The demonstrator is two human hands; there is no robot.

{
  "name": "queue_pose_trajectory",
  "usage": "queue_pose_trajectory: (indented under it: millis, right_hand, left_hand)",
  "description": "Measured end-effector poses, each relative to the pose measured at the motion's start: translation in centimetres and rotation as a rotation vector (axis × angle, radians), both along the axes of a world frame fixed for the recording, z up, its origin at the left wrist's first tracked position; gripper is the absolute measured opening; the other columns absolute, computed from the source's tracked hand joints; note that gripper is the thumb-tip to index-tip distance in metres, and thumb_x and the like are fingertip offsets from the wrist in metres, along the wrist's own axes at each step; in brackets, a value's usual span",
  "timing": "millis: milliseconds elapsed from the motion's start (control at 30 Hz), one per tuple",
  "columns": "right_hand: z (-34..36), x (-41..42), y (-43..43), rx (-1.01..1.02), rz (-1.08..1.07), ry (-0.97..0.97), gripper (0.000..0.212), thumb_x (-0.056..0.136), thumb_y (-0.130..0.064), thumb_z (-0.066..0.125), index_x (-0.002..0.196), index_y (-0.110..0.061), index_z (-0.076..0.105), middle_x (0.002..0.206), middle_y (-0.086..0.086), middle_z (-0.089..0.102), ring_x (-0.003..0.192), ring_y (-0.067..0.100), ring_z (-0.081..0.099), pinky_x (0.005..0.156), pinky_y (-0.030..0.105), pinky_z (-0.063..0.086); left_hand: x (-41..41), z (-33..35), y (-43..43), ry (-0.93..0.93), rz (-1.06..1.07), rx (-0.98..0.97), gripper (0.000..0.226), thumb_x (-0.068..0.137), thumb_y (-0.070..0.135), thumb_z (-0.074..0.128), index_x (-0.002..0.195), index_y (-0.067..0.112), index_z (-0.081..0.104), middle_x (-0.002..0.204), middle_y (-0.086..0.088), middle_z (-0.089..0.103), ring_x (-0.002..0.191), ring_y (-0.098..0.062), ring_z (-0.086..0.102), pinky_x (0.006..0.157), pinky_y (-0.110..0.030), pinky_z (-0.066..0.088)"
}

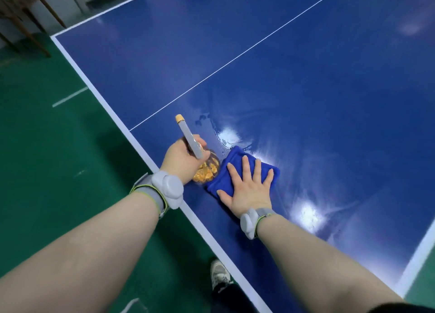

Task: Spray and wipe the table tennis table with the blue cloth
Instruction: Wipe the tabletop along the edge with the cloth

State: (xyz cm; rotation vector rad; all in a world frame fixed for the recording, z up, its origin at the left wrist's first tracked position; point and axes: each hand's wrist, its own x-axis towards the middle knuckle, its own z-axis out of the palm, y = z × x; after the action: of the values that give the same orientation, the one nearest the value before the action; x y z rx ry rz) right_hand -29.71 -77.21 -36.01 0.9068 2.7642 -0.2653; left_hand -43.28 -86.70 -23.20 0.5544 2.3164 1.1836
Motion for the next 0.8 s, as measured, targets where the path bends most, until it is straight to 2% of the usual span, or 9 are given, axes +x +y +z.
queue_pose_trajectory:
  millis: [100, 233, 367, 533, 633, 733, 800]
  right_hand:
    - [0.0, -3.6, 1.8, -0.007, -0.039, 0.002, 0.082, 0.085, -0.077, 0.023, 0.155, -0.038, 0.003, 0.164, 0.007, -0.012, 0.147, 0.041, -0.016, 0.108, 0.068, -0.013]
    - [0.2, -6.9, 3.9, -0.002, -0.083, 0.003, 0.081, 0.087, -0.076, 0.023, 0.155, -0.037, 0.002, 0.164, 0.006, -0.012, 0.147, 0.041, -0.016, 0.11, 0.068, -0.01]
    - [0.1, -9.3, 5.5, 0.013, -0.135, 0.009, 0.082, 0.086, -0.077, 0.022, 0.155, -0.037, 0.003, 0.164, 0.006, -0.01, 0.147, 0.042, -0.015, 0.111, 0.068, -0.009]
    - [-0.2, -10.9, 6.0, 0.035, -0.213, 0.02, 0.081, 0.086, -0.076, 0.022, 0.155, -0.037, 0.005, 0.164, 0.006, -0.008, 0.147, 0.042, -0.012, 0.111, 0.068, -0.007]
    - [-0.1, -11.1, 5.6, 0.048, -0.265, 0.005, 0.08, 0.087, -0.076, 0.021, 0.155, -0.038, 0.004, 0.164, 0.005, -0.008, 0.147, 0.041, -0.012, 0.111, 0.068, -0.007]
    - [0.0, -11.6, 3.7, 0.016, -0.421, 0.001, 0.079, 0.089, -0.074, 0.021, 0.155, -0.036, 0.001, 0.164, 0.007, -0.011, 0.146, 0.043, -0.015, 0.111, 0.07, -0.007]
    - [0.0, -11.8, 1.6, 0.003, -0.536, 0.003, 0.079, 0.09, -0.073, 0.022, 0.156, -0.035, 0.0, 0.164, 0.009, -0.012, 0.146, 0.044, -0.015, 0.11, 0.071, -0.007]
  left_hand:
    - [-2.9, 0.3, 0.3, -0.008, 0.031, 0.019, 0.017, 0.084, 0.013, 0.068, 0.1, 0.017, 0.063, 0.105, 0.012, 0.058, 0.09, -0.014, 0.057, 0.086, -0.027, 0.046]
    - [-6.1, 0.6, 0.6, -0.02, 0.08, 0.036, 0.014, 0.086, 0.015, 0.065, 0.101, 0.013, 0.064, 0.085, 0.024, 0.054, 0.081, -0.009, 0.056, 0.078, -0.02, 0.045]
    - [-9.1, 0.5, 0.7, -0.03, 0.104, 0.035, 0.012, 0.087, 0.02, 0.065, 0.099, 0.016, 0.064, 0.093, 0.023, 0.058, 0.089, -0.012, 0.058, 0.084, -0.025, 0.045]
    - [-11.6, 0.3, 0.8, -0.019, 0.021, 0.055, 0.012, 0.088, 0.016, 0.062, 0.099, 0.011, 0.065, 0.088, 0.022, 0.055, 0.088, -0.011, 0.055, 0.082, -0.022, 0.044]
    - [-12.9, 0.1, 0.8, -0.04, -0.044, 0.07, 0.004, 0.088, 0.015, 0.062, 0.092, 0.016, 0.063, 0.082, 0.02, 0.054, 0.086, -0.012, 0.053, 0.078, -0.022, 0.043]
    - [-14.2, 0.2, 0.9, -0.063, -0.151, 0.072, 0.01, 0.088, 0.015, 0.062, 0.084, 0.024, 0.06, 0.081, 0.02, 0.056, 0.088, -0.013, 0.055, 0.086, -0.026, 0.045]
    - [-15.1, 0.2, 0.8, -0.081, -0.222, 0.072, 0.008, 0.088, 0.015, 0.063, 0.086, 0.023, 0.06, 0.086, 0.016, 0.059, 0.089, -0.014, 0.057, 0.087, -0.027, 0.045]
